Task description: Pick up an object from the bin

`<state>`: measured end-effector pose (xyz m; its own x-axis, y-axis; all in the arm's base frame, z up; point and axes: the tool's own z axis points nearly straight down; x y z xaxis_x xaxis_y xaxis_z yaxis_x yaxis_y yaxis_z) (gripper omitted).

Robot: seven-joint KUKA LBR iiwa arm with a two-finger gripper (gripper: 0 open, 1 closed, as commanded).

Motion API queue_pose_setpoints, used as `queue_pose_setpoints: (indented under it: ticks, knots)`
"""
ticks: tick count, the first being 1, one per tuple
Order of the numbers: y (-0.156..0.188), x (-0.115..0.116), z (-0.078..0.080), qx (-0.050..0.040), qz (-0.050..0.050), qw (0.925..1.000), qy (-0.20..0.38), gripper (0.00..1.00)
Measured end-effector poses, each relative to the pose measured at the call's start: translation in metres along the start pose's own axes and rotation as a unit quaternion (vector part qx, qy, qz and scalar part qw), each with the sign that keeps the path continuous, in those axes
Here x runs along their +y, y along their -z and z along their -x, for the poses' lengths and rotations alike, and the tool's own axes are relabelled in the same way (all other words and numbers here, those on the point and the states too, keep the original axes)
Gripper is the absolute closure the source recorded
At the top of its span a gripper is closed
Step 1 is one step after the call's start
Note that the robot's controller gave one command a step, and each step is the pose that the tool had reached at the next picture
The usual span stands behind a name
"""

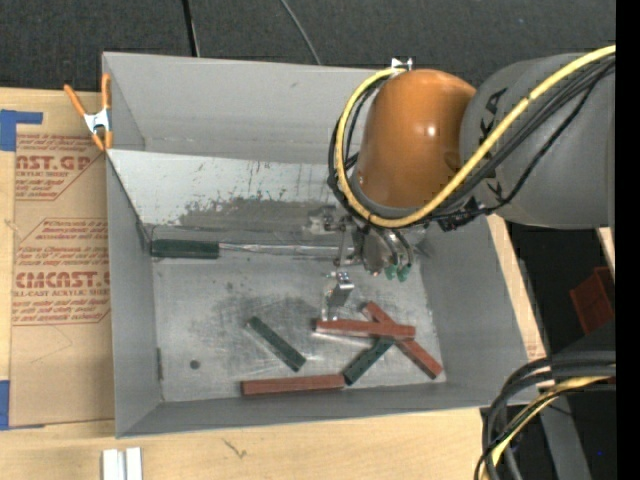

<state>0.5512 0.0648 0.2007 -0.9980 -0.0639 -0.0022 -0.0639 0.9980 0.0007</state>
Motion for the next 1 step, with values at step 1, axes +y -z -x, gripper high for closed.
queue_pose_setpoints:
  ticks: [1]
  knots:
    - [-0.0589, -0.006, -0.0082, -0.0024, 0.0, 0.9998, 0.02, 0.0]
